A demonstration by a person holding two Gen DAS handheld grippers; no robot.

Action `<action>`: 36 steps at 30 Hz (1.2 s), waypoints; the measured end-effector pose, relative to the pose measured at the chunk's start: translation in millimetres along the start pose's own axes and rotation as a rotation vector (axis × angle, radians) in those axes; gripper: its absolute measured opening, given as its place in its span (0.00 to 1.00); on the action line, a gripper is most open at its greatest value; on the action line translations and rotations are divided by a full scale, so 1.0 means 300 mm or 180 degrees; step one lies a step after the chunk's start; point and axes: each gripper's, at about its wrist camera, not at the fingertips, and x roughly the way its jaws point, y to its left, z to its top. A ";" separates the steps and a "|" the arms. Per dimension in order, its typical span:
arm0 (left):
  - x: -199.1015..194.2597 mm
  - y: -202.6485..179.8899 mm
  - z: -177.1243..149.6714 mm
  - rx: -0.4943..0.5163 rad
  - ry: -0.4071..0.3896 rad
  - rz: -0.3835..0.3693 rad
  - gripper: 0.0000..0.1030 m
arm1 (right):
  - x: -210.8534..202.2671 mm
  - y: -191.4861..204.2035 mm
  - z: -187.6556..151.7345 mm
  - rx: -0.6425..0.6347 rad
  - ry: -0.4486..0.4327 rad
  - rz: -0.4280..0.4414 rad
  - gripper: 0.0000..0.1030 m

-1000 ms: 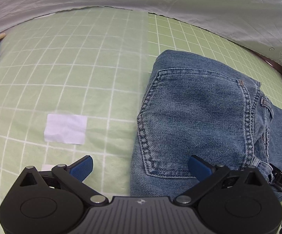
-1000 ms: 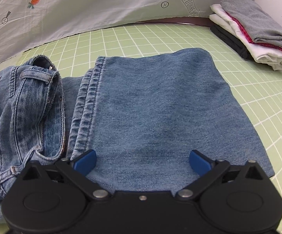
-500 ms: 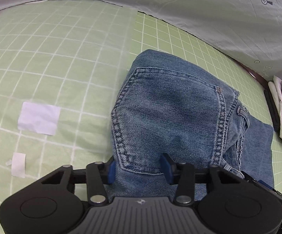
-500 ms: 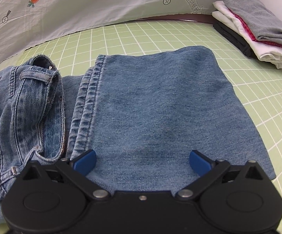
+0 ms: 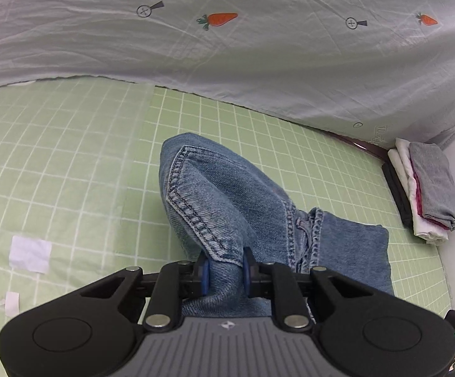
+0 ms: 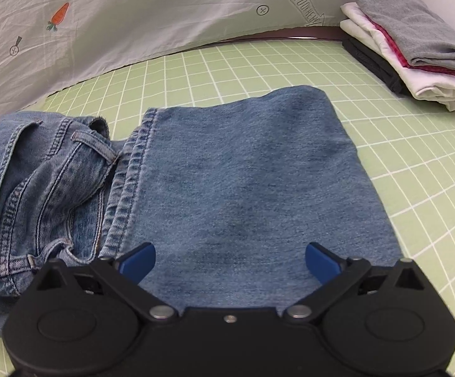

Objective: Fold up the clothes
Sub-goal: 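Grasp the folded jeans by the back pocket edge with the left tool, then fold the jeans over with the left tool while the right tool grasps the bundle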

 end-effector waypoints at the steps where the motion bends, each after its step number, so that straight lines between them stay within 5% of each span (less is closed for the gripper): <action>1: -0.005 -0.037 0.009 0.0055 -0.0026 -0.0017 0.20 | -0.007 -0.022 0.004 0.0030 -0.0026 -0.0001 1.00; 10: 0.058 -0.404 -0.002 0.0759 -0.0062 -0.0159 0.20 | -0.033 -0.260 0.040 0.0273 -0.0153 -0.0117 1.00; 18: 0.221 -0.639 -0.081 0.1049 0.0221 -0.0246 0.21 | -0.003 -0.485 0.046 0.0464 -0.0085 -0.0234 1.00; 21: 0.304 -0.674 -0.107 0.0970 0.0424 -0.0317 0.27 | 0.027 -0.539 0.068 0.0473 -0.0061 -0.0205 1.00; 27: 0.475 -0.608 -0.170 0.0039 0.1051 -0.0732 0.29 | 0.088 -0.552 0.150 0.0328 -0.0056 -0.0003 1.00; 30: 0.446 -0.606 -0.174 0.0019 0.0934 -0.0733 0.30 | 0.094 -0.529 0.178 0.0188 -0.0087 0.0136 1.00; 36: 0.335 -0.599 -0.128 0.0073 0.0578 -0.0714 0.50 | 0.102 -0.496 0.208 0.0293 -0.0058 0.0569 1.00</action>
